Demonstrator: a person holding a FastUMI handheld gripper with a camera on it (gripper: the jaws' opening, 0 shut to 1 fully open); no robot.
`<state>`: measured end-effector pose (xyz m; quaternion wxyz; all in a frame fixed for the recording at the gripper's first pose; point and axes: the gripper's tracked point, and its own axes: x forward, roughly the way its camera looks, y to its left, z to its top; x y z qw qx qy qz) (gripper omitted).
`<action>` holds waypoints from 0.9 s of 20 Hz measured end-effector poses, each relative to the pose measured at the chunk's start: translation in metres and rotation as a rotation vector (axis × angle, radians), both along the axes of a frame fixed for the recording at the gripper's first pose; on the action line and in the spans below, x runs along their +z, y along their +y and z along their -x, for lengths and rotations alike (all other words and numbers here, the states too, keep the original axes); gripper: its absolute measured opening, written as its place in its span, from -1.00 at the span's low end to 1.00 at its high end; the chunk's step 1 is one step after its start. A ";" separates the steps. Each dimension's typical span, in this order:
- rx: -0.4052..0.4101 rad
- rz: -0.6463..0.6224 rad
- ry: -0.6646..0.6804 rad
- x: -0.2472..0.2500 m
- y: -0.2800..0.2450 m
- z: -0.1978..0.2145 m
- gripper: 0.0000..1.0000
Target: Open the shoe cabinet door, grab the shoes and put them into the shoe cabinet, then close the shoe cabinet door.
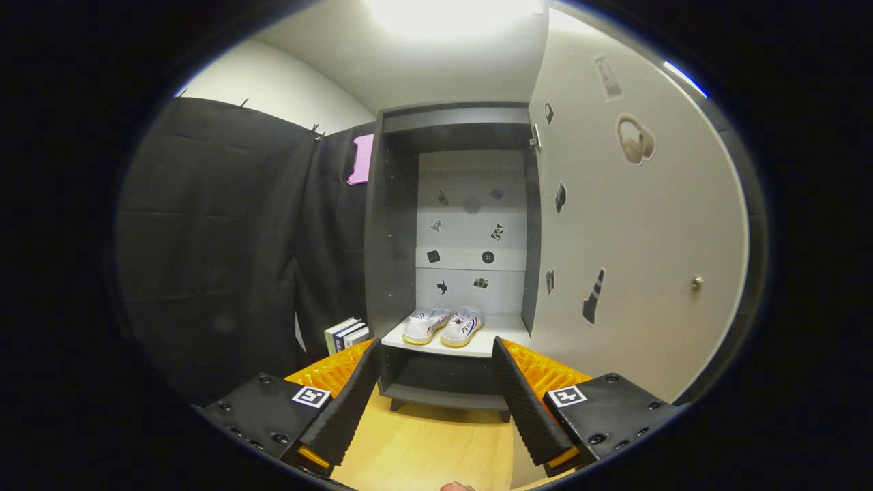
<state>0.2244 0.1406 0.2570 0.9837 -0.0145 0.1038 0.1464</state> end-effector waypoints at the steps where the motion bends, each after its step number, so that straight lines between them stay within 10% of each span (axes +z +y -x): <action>1: 0.007 -0.001 -0.006 0.004 -0.003 0.012 0.99; 18: -0.166 -0.051 0.018 0.036 -0.153 0.081 0.97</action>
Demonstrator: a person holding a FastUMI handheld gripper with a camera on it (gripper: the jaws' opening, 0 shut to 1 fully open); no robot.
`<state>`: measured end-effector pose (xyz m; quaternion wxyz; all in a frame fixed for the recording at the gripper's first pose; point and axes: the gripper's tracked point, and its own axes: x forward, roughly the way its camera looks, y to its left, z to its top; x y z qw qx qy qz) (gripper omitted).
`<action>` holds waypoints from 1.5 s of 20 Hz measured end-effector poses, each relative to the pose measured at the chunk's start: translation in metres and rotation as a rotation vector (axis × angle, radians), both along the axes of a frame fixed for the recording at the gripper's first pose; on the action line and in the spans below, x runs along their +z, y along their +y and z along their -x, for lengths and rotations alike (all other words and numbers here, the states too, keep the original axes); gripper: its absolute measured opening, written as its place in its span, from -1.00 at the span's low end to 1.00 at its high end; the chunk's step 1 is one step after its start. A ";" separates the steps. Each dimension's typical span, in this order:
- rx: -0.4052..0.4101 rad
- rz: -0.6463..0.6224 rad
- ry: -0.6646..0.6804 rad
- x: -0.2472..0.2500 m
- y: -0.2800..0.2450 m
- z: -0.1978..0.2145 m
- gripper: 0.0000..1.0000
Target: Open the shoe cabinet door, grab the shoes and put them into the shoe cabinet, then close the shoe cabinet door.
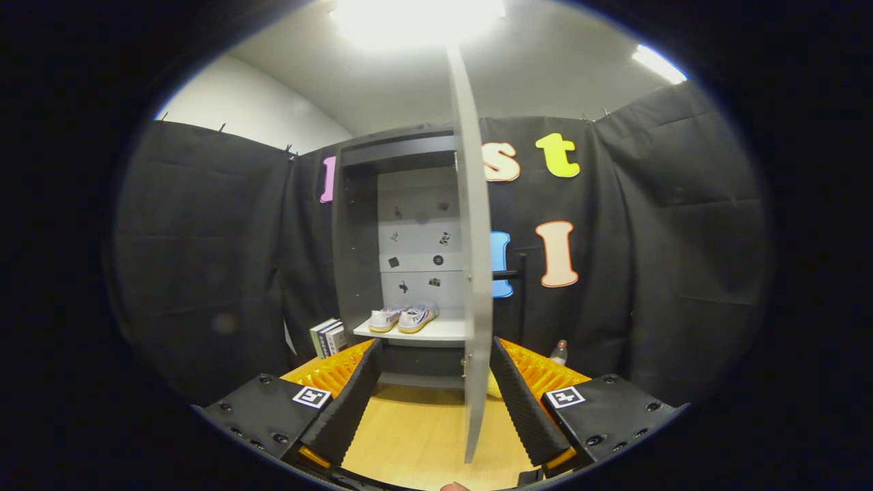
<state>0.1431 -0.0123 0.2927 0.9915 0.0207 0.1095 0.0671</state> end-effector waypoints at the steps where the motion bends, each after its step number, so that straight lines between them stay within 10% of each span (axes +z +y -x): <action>1: -0.023 -0.003 0.004 0.000 -0.011 -0.001 0.96; 15: -0.331 0.038 0.023 -0.013 -0.128 -0.079 0.96; 30: -0.273 0.056 0.012 -0.022 -0.063 -0.088 0.91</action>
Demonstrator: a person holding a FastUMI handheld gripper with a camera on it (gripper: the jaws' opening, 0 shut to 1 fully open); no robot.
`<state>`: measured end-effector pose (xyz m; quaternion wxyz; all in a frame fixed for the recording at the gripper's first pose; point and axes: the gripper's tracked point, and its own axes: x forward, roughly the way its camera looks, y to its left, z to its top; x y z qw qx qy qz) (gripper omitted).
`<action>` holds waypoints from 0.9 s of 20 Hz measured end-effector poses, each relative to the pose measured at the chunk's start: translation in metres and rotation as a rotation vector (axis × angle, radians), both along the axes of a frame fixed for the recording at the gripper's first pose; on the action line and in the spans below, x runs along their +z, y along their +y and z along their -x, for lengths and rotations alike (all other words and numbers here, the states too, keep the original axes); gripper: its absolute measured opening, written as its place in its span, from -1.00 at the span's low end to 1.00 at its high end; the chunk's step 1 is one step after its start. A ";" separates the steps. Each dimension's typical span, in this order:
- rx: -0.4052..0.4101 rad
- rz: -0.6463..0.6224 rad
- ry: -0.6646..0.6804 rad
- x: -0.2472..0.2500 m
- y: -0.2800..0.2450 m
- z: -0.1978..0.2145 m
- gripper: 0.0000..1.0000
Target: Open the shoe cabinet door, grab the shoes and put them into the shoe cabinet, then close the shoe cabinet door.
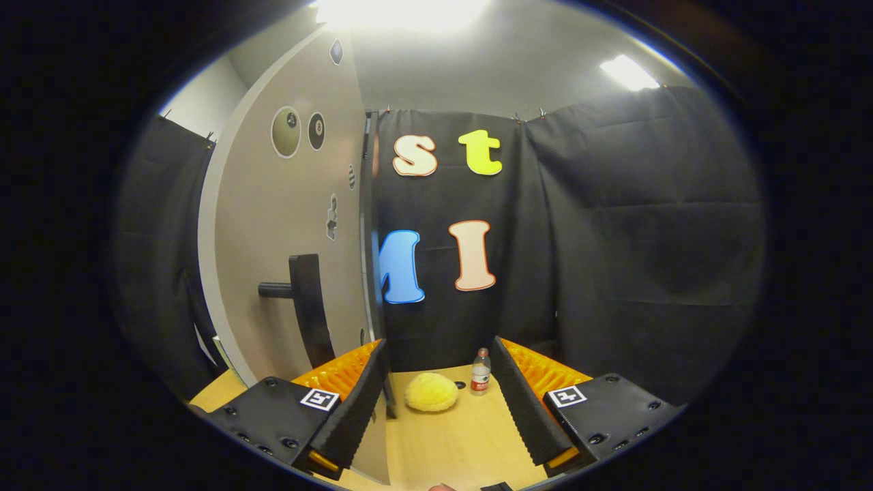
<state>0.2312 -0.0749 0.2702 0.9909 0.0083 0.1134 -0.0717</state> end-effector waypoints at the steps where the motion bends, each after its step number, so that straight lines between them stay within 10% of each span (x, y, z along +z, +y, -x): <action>1: 0.018 -0.012 -0.002 -0.001 0.010 -0.001 0.90; 18: 0.186 0.006 -0.035 0.000 0.131 -0.035 0.90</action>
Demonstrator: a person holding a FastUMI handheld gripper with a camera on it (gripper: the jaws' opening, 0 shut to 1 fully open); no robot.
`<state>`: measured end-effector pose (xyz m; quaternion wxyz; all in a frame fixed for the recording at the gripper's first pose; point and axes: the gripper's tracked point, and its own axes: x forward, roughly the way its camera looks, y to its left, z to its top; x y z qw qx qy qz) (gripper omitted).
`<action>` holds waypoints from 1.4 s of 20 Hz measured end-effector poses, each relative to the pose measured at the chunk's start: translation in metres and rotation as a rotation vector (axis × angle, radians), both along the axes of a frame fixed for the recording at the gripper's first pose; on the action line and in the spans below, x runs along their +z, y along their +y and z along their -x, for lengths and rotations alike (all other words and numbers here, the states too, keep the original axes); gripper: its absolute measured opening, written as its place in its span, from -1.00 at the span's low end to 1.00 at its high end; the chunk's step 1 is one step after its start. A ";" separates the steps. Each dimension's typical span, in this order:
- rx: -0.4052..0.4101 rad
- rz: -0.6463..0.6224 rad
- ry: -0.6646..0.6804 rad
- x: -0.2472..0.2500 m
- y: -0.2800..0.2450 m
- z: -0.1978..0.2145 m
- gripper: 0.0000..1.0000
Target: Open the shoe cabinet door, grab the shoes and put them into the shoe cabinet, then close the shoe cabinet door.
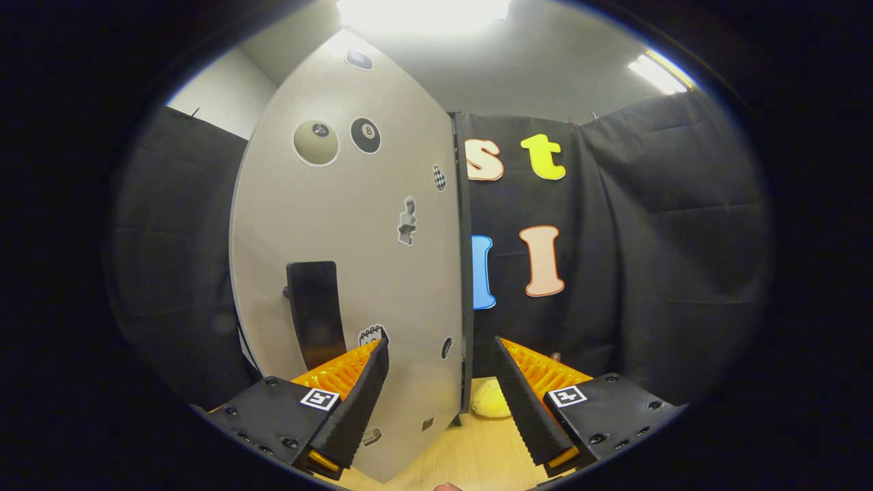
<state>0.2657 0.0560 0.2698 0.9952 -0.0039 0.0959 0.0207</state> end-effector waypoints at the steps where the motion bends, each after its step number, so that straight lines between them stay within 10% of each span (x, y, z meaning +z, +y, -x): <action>1: 0.014 0.001 0.000 -0.002 0.009 -0.003 0.90; 16: 0.220 0.027 0.039 -0.030 0.145 -0.063 0.95; 28: 0.154 0.006 0.058 -0.031 0.089 -0.009 0.97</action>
